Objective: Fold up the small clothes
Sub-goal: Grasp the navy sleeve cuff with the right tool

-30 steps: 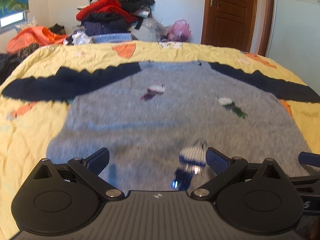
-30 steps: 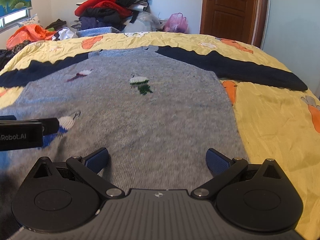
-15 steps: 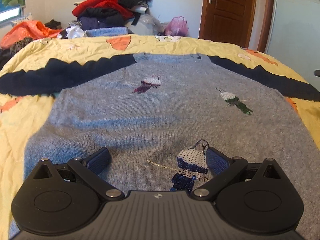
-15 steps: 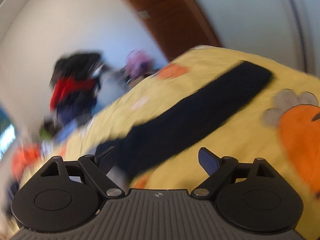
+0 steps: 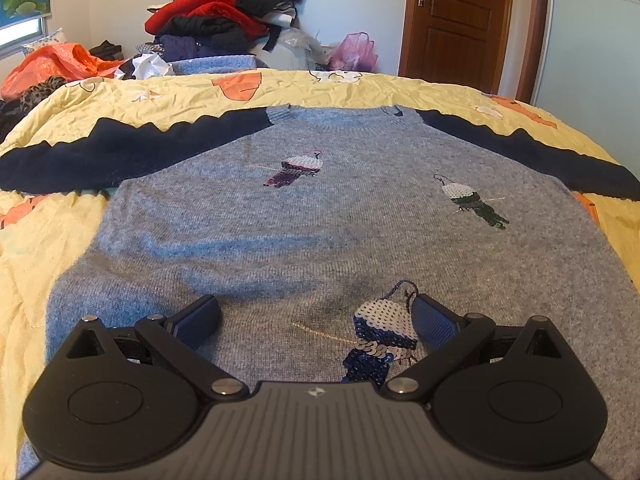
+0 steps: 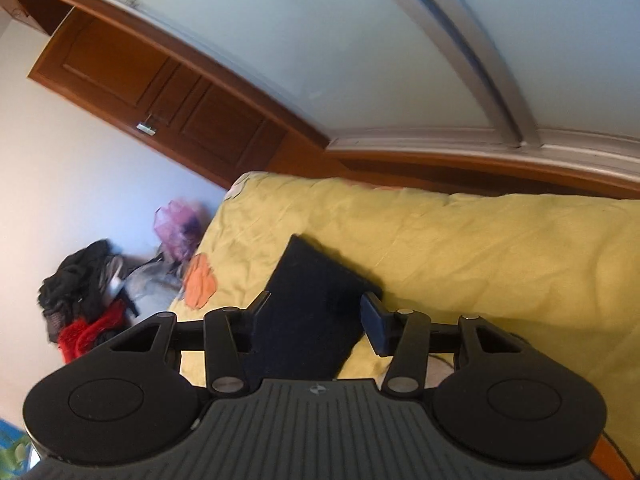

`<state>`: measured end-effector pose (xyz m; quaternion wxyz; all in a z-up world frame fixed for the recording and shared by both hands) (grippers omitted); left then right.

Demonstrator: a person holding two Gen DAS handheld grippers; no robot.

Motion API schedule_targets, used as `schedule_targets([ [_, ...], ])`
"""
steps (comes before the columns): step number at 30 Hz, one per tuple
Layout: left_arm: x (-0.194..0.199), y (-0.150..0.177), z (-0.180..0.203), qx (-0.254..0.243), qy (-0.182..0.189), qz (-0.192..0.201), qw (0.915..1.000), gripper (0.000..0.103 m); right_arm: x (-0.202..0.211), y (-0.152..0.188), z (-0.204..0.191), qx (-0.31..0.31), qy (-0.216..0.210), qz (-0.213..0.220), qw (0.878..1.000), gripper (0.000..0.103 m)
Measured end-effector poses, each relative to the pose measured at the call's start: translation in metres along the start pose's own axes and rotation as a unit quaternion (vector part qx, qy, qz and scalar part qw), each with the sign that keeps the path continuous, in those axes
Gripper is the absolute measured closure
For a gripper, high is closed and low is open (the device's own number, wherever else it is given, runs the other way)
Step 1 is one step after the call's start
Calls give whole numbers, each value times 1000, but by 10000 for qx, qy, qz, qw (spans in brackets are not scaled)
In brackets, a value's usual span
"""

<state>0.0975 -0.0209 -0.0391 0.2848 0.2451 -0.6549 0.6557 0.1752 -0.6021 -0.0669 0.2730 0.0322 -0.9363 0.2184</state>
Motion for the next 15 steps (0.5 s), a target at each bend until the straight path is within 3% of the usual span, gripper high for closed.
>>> schedule_targets([
  [5,0,0,0,2,2,0,10000,0,6,-10,0,22,162,-6,9999,50],
  [10,0,0,0,4,2,-1,10000,0,-5,-14,-5,157,64,49,9998,51],
  [12,0,0,0,5,4,0,10000,0,-14,-14,-8,280,75,96,9995,66],
  [13,0,0,0,10,8,2,10000,0,-18,-14,-9,374,166,78,9991,88],
  [15,0,0,0,26,19,6,10000,0,-18,-12,-17,592,231,211,9978,89],
])
Point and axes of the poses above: each gripper's, at about its wrist camera, not at the fingertips, and x roughly against the way its jaws point, z to its right, y to its underside, the point moved 6 cm from there along -x, roughly the way its jaws point, and after that the axes turned 3 degrees about -z, right-handed, at the moved point
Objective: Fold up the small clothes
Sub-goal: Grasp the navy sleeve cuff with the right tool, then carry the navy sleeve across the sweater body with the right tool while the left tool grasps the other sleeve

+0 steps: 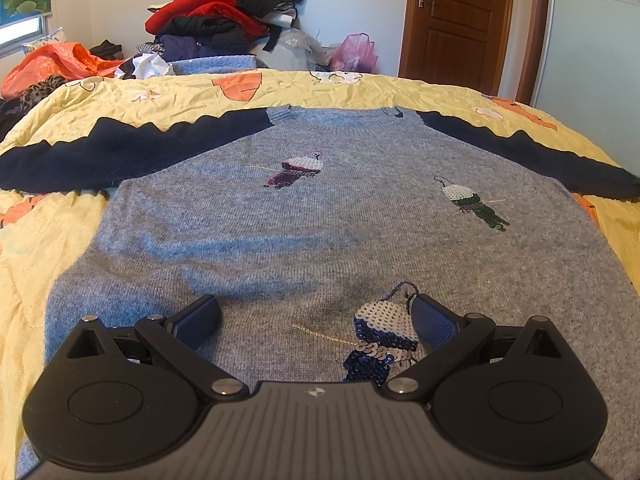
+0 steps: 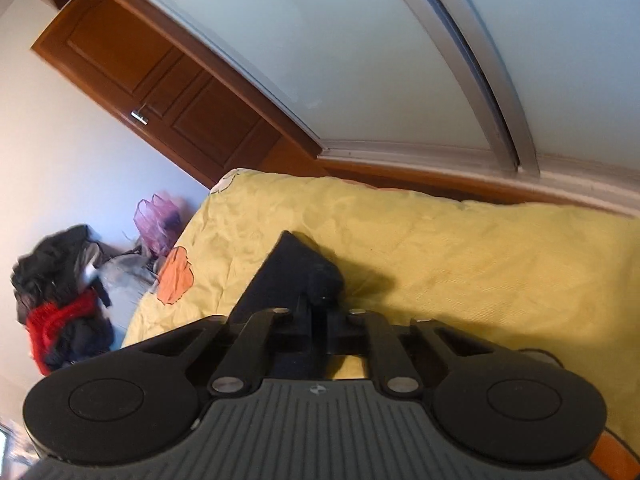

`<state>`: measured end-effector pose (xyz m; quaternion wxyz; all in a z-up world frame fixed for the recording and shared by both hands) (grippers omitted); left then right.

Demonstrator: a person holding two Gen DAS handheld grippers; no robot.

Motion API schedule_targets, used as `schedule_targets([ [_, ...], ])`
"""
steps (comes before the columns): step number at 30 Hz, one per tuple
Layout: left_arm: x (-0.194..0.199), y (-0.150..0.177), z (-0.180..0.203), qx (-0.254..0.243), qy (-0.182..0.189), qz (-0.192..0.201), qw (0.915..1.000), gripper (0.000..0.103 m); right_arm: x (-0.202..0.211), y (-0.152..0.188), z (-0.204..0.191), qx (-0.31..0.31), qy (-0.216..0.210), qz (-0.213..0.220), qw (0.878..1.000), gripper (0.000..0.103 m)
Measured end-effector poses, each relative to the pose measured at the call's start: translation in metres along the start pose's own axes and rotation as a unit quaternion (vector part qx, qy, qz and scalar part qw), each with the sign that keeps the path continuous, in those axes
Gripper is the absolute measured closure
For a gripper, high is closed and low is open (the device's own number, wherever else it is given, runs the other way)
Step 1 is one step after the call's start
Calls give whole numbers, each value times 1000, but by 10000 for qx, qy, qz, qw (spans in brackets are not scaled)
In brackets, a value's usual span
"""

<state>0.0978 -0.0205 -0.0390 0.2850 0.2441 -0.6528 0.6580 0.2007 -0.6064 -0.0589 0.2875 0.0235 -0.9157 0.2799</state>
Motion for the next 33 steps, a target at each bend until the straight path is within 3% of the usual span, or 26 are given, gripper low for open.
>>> schedule_targets([
  [2,0,-1,-1,36,21,9,10000,0,16,6,-26,370,-255,295,9986,89],
  [5,0,-1,-4,111,59,32,9999,0,36,38,-90,1249,-829,352,9881,89],
  [7,0,-2,-5,136,77,40,9999,0,45,78,-138,1891,-1284,122,9735,89],
  [11,0,-1,-5,142,83,44,9999,0,48,184,-217,3060,-1906,-561,9311,89],
  [13,0,-2,-5,145,87,44,9998,0,37,235,-236,3301,-2010,-1057,9162,89],
  [16,0,-1,-6,148,96,48,9998,0,20,287,-244,3540,-1861,-1471,9046,89],
  [21,0,-2,-8,218,162,71,9996,0,15,311,-234,3746,-1554,-1350,9041,90],
  [23,0,-2,-8,214,160,72,9996,0,21,311,-233,3691,-1669,-1353,9042,74],
  [25,-1,-2,-9,201,144,68,9997,0,32,308,-230,3555,-1806,-1323,9075,67],
  [29,-3,-3,-6,101,53,23,9999,0,70,302,-208,3141,-2166,-1318,9149,60],
  [33,-2,-16,-1,64,89,-21,9999,0,86,305,-177,2942,-2126,-1406,9211,51],
])
Point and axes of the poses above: each gripper's, at about its wrist camera, not at the fingertips, and x roughly against the way its jaws point, z to its right, y to its underside, the point moved 6 cm from there along -x, roughly the way its jaws point, and after that the axes turned 3 degrees about -z, right-handed, at the moved point
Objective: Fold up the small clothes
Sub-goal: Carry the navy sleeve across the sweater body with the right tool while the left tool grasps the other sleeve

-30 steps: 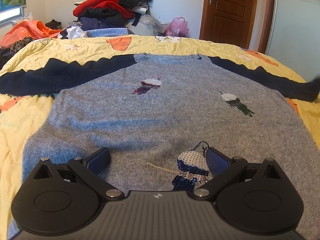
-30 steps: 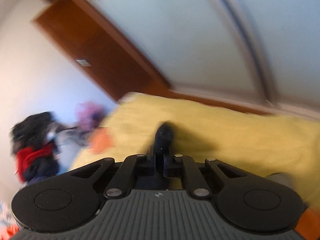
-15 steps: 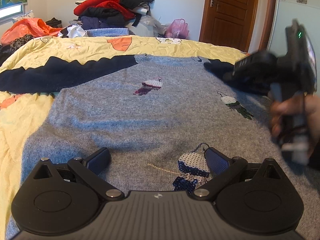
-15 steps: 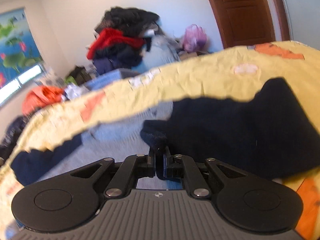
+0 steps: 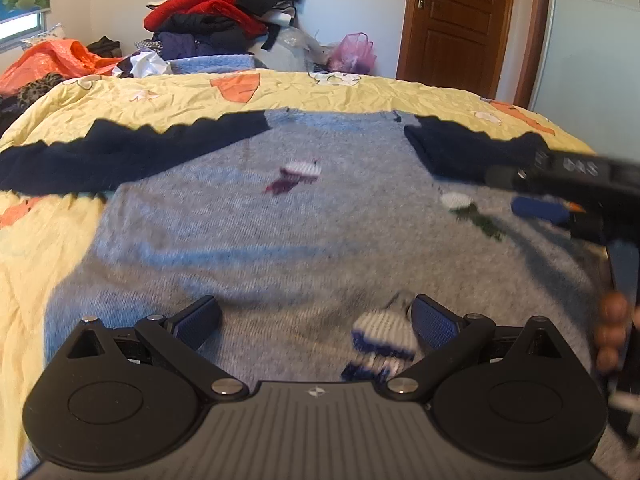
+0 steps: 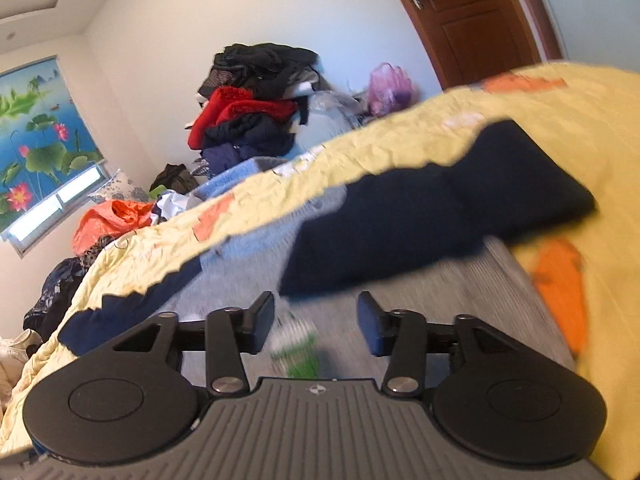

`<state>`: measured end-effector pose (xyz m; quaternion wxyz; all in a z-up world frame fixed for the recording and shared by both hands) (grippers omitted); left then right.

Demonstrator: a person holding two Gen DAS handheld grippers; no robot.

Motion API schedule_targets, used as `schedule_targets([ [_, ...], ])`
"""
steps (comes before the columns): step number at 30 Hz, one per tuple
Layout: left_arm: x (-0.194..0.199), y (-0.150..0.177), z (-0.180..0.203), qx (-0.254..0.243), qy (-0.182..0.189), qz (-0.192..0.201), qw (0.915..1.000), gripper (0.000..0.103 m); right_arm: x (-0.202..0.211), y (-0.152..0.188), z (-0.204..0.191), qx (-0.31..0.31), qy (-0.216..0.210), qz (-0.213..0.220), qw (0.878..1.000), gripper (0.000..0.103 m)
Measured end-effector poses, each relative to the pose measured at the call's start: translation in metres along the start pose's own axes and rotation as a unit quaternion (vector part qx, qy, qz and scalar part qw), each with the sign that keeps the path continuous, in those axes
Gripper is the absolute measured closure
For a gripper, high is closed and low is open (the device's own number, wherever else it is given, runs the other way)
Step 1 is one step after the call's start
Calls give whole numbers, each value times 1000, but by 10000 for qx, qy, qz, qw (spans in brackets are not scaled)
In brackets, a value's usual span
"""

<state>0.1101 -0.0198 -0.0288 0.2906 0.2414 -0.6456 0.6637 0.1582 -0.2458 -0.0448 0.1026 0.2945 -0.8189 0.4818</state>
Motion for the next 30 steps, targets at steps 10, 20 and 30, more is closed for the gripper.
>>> schedule_targets([
  [10,-96,-112,42,2247,2571,-1332,9304,0,27,-9,52,-1716,-448,885,9802,25],
  [20,-138,-132,73,2128,1793,-1066,9546,50,24,-10,54,-1758,-475,915,9790,18],
  [30,-119,-147,87,1091,1335,-686,9826,97,23,-10,53,-1678,-391,937,9806,18],
])
Point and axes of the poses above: each gripper's, at about its wrist camera, not at the fingertips, and x roughly against the way its jaws point, z to its right, y to its underside, the point moved 6 cm from there along -x, roughly the way its jaws point, and after that the axes turned 3 degrees about -z, right-handed, at the moved point
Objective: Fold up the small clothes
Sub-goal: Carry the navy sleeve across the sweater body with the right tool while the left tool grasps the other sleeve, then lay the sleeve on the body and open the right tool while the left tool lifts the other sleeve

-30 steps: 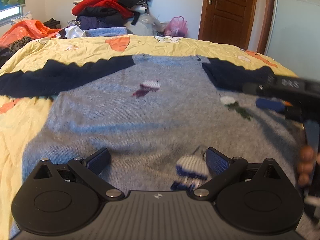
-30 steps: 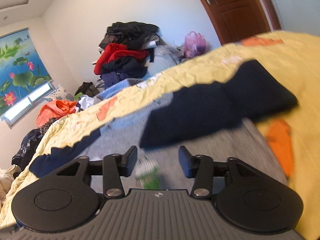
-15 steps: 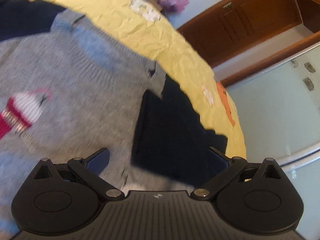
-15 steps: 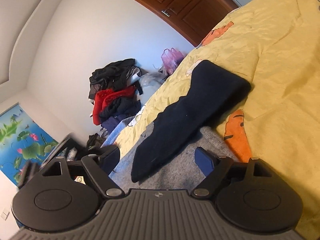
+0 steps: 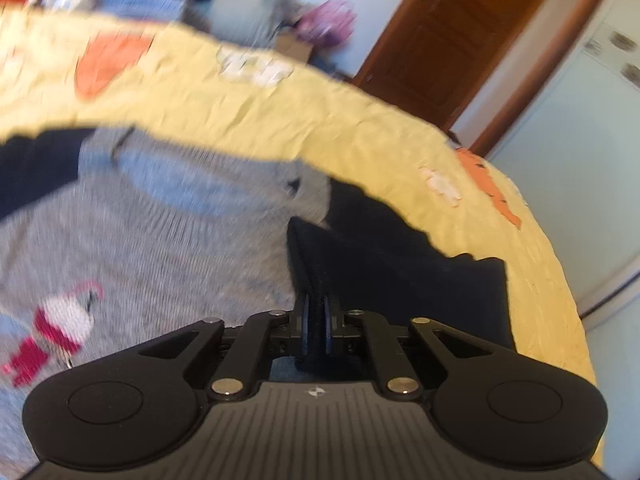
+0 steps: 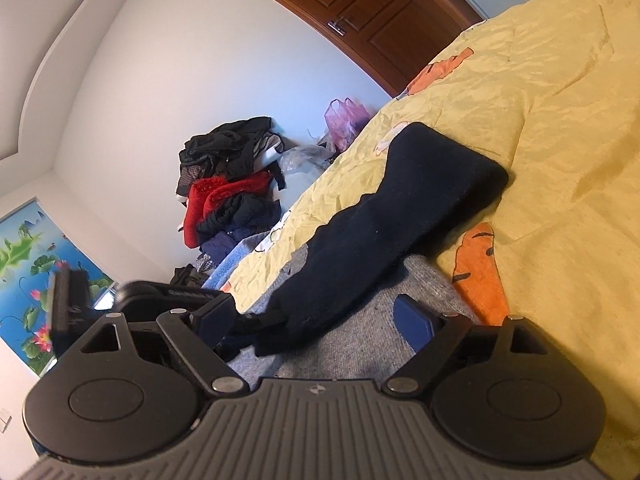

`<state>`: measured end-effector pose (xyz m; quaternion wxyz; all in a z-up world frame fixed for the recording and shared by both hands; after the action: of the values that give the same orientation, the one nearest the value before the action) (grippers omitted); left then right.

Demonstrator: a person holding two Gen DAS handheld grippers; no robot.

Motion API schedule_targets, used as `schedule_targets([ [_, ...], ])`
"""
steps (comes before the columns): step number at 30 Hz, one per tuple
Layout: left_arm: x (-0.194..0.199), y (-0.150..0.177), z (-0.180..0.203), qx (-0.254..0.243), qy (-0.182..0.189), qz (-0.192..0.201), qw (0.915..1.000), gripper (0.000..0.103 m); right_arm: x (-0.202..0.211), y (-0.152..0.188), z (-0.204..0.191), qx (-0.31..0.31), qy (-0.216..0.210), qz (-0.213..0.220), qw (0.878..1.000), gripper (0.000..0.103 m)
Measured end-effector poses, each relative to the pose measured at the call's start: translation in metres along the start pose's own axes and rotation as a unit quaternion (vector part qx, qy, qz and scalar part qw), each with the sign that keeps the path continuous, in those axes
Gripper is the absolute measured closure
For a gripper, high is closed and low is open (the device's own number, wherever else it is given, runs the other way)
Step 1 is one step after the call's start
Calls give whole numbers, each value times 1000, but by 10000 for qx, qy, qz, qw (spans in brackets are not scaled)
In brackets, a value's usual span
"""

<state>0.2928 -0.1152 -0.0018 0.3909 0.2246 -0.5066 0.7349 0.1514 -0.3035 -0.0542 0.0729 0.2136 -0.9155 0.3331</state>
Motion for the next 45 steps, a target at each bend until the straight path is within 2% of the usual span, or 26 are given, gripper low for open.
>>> schedule_targets([
  [6,25,-21,-1,-534,-322,481,9969,98,-2,0,0,66,62,-8,10000,18],
  [11,44,-33,-46,-486,-811,734,9928,98,-3,-1,0,102,93,-12,9999,18],
  [17,52,-20,-109,-105,-1170,661,9909,98,-3,-1,-1,139,120,-24,9998,17],
  [22,38,-4,-134,-16,-1315,494,9901,98,-5,-1,-1,194,149,-54,9997,16],
  [24,38,2,-133,-60,-1334,743,9882,98,-6,-1,-2,266,172,-102,9994,15],
  [26,37,12,-125,-391,-1545,1046,9817,98,-8,3,-8,454,325,-283,9980,15],
  [28,37,12,-120,-525,-1718,1068,9779,98,-3,6,-25,852,324,-435,9949,16],
  [30,37,11,-122,-479,-1668,1069,9790,98,5,6,-53,1517,5,-334,9879,14],
  [31,37,10,-124,-414,-1602,1071,9804,98,3,3,-69,1918,-72,-286,9810,7],
  [33,38,11,-128,-287,-1473,1065,9829,98,-21,-8,-93,2610,-3,-418,9644,0],
  [34,38,10,-130,-245,-1428,1064,9837,98,-42,-14,-96,2798,161,-615,9580,1],
  [36,37,10,-131,-205,-1388,1060,9844,98,-91,-28,-86,2992,800,-988,9457,2],
  [38,38,11,-132,-181,-1363,1063,9848,97,-132,-32,-68,3224,1538,-1449,9227,11],
  [39,38,11,-132,-158,-1336,1063,9852,97,-146,-30,-61,3312,1742,-1688,9118,11],
  [40,38,10,-133,-112,-1286,1062,9859,97,-154,-25,-54,3370,1814,-1839,9054,9],
  [41,38,10,-135,-51,-1221,1062,9868,97,-159,-21,-49,3452,1830,-1862,9015,1],
  [43,39,9,-140,81,-1062,1060,9887,97,-158,-12,-43,3790,1809,-1733,8908,0],
  [45,40,7,-144,182,-911,1026,9904,96,-154,-10,-40,3741,1710,-1587,8976,1],
])
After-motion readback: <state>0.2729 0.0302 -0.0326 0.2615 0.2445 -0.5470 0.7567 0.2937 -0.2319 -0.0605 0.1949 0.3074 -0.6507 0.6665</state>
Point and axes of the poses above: each gripper's, at about its wrist camera, not at the fingertips, and x roughly against the way its jaws point, z to its right, y to its underside, the point moved 6 cm from there along -x, roughly the way its jaws point, and after that the axes turned 3 degrees about -z, right-handed, at the moved point
